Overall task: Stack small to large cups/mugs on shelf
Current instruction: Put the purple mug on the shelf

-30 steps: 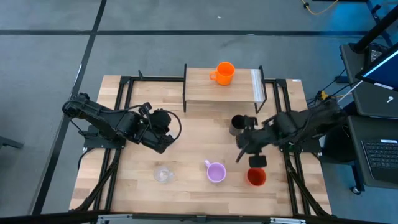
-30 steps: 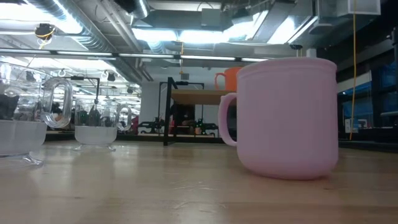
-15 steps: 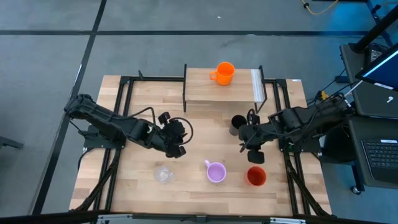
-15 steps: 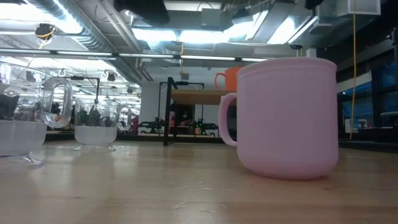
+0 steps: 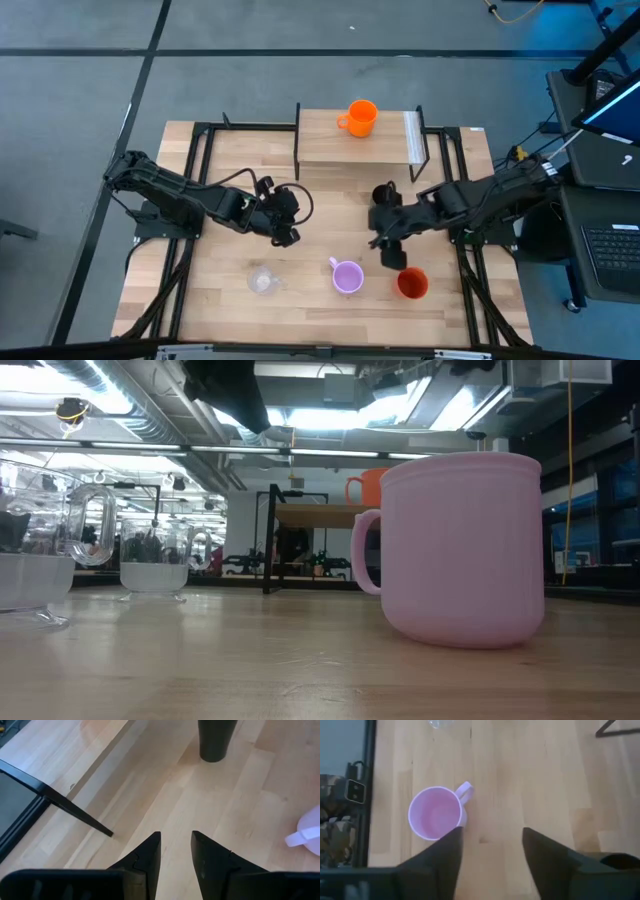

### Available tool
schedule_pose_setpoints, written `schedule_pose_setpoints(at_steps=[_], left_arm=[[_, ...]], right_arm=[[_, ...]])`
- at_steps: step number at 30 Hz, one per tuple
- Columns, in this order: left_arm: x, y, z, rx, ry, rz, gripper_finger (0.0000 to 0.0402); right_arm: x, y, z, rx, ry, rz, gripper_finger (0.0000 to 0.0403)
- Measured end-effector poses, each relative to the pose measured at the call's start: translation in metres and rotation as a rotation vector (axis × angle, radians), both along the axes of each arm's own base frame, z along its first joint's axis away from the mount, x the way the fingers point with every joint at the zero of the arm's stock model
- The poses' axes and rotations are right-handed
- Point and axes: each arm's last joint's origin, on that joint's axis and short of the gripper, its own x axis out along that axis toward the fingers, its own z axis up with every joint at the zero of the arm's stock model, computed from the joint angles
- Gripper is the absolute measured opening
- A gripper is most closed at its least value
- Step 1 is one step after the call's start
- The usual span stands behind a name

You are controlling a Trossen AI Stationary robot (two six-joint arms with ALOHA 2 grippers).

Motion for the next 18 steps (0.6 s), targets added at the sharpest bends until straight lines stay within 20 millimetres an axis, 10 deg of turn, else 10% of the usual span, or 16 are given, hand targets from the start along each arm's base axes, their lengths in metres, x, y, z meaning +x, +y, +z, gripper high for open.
schedule_pose_setpoints(at_steps=[18], left_arm=[[0.000, 0.000, 0.000, -0.001, -0.001, 0.000, 0.0102]], right_arm=[[0.047, 0.017, -0.056, 0.005, 0.127, -0.086, 0.0273]])
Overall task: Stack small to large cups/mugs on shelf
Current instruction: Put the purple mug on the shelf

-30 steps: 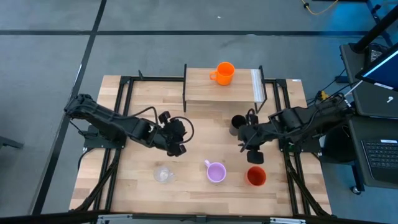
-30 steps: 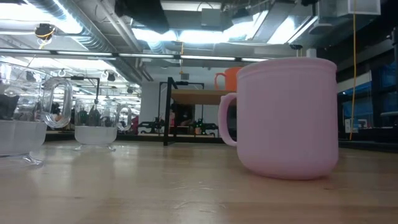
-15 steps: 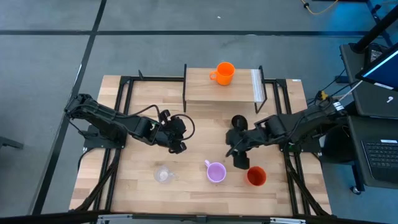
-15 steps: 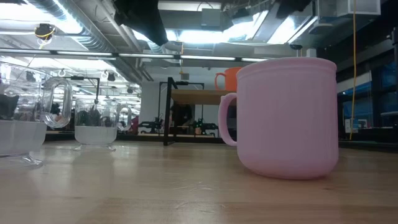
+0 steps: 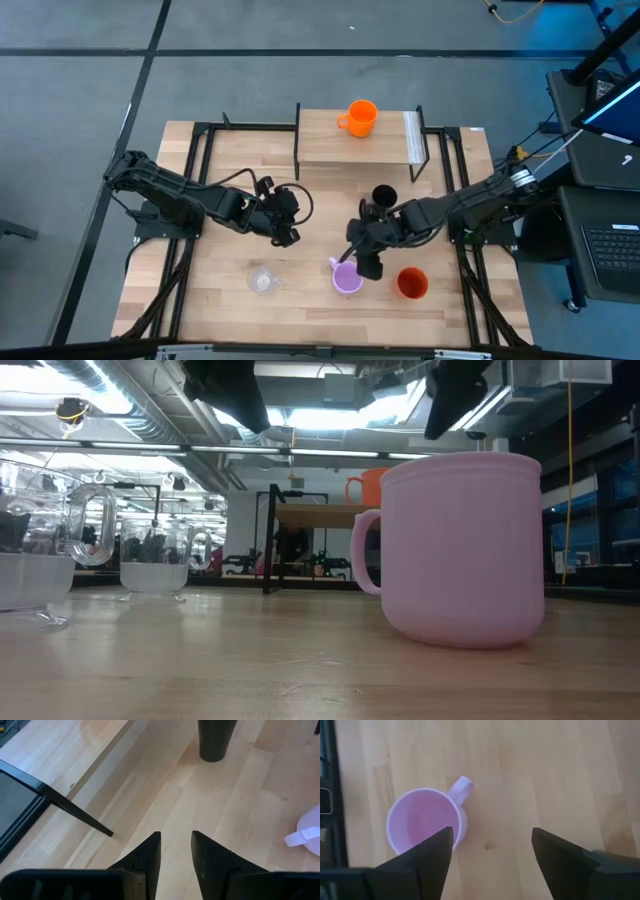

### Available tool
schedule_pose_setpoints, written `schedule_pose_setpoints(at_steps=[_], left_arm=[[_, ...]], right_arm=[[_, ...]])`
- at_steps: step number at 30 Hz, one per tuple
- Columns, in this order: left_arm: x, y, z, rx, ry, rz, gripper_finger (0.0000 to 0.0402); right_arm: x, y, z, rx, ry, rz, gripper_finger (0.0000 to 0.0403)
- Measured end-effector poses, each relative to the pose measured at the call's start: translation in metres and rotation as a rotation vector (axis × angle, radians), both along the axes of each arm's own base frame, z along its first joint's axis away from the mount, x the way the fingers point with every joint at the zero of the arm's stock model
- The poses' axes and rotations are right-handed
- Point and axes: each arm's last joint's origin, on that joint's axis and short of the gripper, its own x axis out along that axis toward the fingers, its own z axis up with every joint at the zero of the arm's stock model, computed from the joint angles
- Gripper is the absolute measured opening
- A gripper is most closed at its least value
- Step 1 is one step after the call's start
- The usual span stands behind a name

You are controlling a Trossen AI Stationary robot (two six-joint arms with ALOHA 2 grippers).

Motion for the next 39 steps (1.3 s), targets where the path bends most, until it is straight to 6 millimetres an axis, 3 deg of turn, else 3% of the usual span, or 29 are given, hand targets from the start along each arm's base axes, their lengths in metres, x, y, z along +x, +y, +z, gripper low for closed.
schedule_pose_setpoints(at_steps=[11, 30, 35, 39], left_arm=[[0.000, 0.000, 0.000, 0.000, 0.001, 0.000, 0.0102], [0.000, 0.000, 0.000, 0.004, 0.003, -0.004, 0.0102], [0.000, 0.000, 0.000, 0.004, 0.003, -0.004, 0.0102], [0.000, 0.000, 0.000, 0.004, 0.003, -0.004, 0.0102]], right_arm=[[0.023, 0.013, -0.045, 0.008, 0.116, -0.001, 0.0273], [0.038, 0.027, -0.092, 0.008, 0.225, 0.002, 0.0272], [0.041, 0.029, -0.107, 0.026, 0.270, 0.023, 0.0249], [0.042, 0.030, -0.107, 0.019, 0.264, 0.034, 0.0208]])
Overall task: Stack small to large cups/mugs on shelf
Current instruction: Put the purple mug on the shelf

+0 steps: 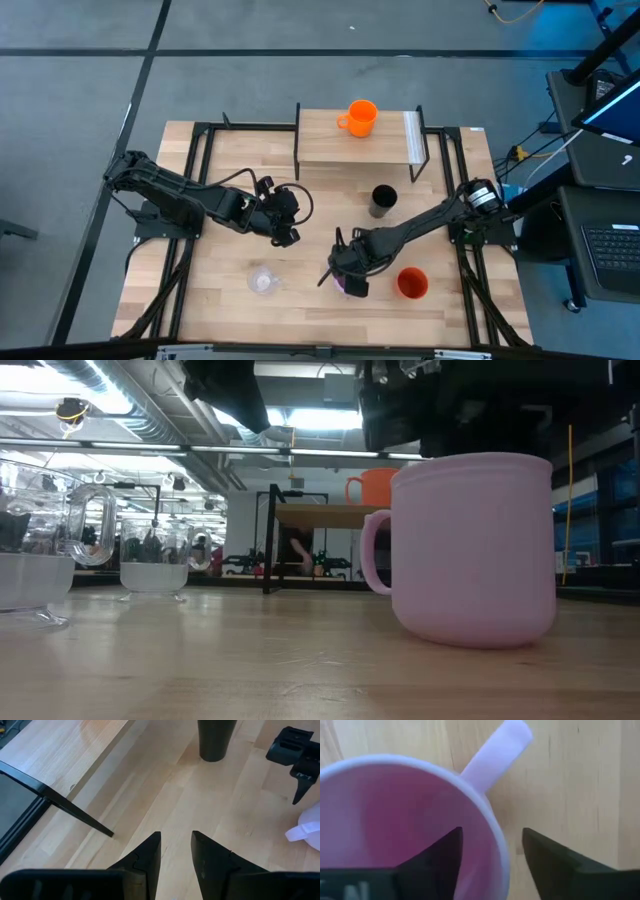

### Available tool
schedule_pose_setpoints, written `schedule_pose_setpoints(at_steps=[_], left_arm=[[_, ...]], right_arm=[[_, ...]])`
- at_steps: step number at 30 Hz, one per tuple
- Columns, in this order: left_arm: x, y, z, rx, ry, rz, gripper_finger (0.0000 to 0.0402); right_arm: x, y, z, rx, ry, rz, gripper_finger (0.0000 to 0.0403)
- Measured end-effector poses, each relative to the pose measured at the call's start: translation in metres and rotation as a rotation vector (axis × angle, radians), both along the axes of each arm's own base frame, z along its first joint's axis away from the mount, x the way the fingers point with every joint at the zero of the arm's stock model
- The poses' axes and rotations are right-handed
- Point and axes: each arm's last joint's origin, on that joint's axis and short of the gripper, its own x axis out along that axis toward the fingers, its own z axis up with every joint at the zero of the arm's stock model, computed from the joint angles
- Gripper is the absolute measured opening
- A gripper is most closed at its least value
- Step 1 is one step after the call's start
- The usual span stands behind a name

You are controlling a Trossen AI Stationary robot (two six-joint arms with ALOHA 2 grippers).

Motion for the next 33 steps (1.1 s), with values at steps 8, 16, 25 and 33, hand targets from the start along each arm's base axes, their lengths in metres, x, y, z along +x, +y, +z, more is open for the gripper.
schedule_pose_setpoints(at_steps=[8, 16, 25, 33], left_arm=[[0.000, 0.000, 0.000, 0.000, 0.000, 0.000, 0.0102], [0.000, 0.000, 0.000, 0.001, 0.001, -0.001, 0.0102], [0.000, 0.000, 0.000, 0.001, 0.001, -0.001, 0.0102], [0.000, 0.000, 0.000, 0.001, 0.001, -0.001, 0.0102]], right_arm=[[0.000, 0.000, 0.000, -0.010, -0.003, 0.008, 0.0063], [-0.001, 0.000, 0.005, -0.022, 0.010, 0.061, 0.0017], [0.003, -0.005, 0.069, -0.130, 0.073, 0.208, 0.0012], [-0.002, -0.044, 0.165, -0.484, 0.050, 0.309, 0.0012]])
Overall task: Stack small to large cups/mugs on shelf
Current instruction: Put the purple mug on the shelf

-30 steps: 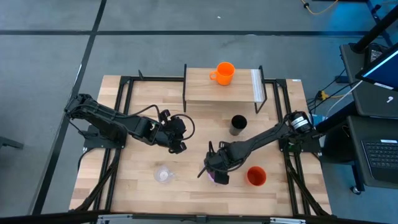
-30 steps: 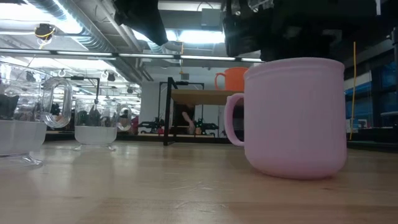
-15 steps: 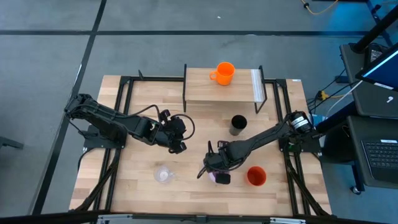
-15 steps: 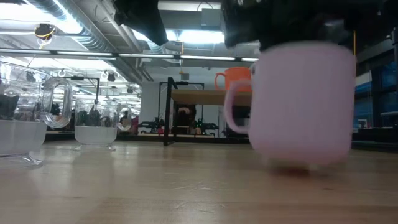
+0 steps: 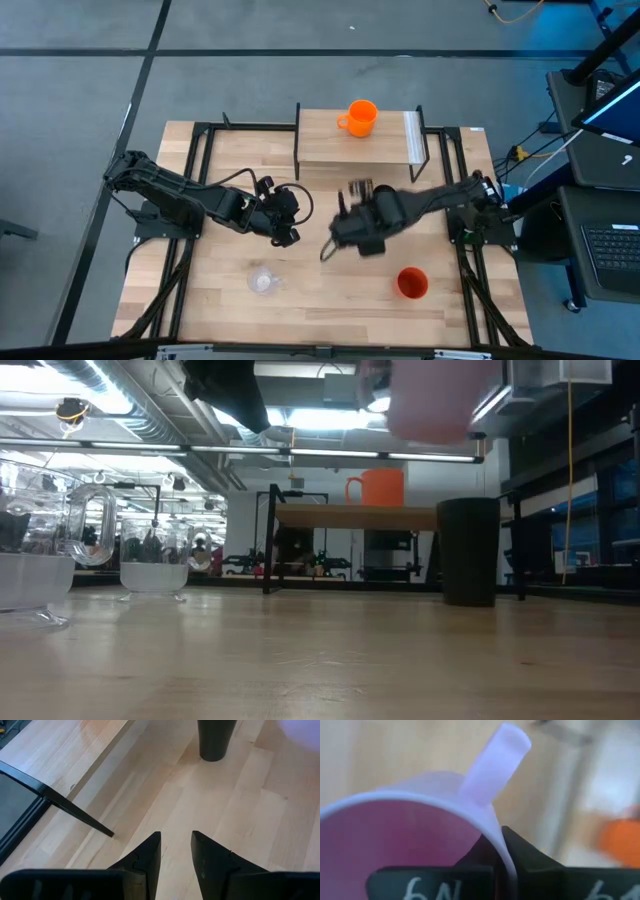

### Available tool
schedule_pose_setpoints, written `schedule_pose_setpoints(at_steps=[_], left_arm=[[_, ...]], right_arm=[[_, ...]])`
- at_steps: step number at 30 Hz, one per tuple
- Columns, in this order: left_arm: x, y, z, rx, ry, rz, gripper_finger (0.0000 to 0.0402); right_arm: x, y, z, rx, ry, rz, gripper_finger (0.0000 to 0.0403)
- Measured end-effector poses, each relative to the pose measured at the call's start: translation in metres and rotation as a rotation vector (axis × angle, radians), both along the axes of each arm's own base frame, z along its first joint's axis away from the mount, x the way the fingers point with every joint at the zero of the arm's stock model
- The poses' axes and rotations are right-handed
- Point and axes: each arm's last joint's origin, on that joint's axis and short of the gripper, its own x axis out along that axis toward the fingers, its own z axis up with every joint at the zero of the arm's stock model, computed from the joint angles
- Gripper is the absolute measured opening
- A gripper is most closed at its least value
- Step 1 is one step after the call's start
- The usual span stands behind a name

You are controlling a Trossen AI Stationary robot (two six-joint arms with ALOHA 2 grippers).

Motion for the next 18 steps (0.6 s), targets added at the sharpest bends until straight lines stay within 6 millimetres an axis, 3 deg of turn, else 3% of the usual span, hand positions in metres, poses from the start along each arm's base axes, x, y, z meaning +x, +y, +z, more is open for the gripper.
schedule_pose_setpoints(at_steps=[7, 12, 18], left_arm=[[-0.001, 0.000, -0.001, 0.004, 0.014, 0.000, 0.0102], [-0.001, 0.000, -0.001, 0.006, 0.018, -0.001, 0.0102], [-0.001, 0.000, -0.001, 0.031, 0.039, -0.031, 0.0102]], right_arm=[[-0.007, -0.063, 0.060, -0.141, -0.052, 0.234, 0.0012], [-0.013, -0.123, 0.069, -0.096, -0.012, 0.230, 0.0012], [-0.017, -0.188, 0.056, 0.010, 0.031, 0.310, 0.0012]])
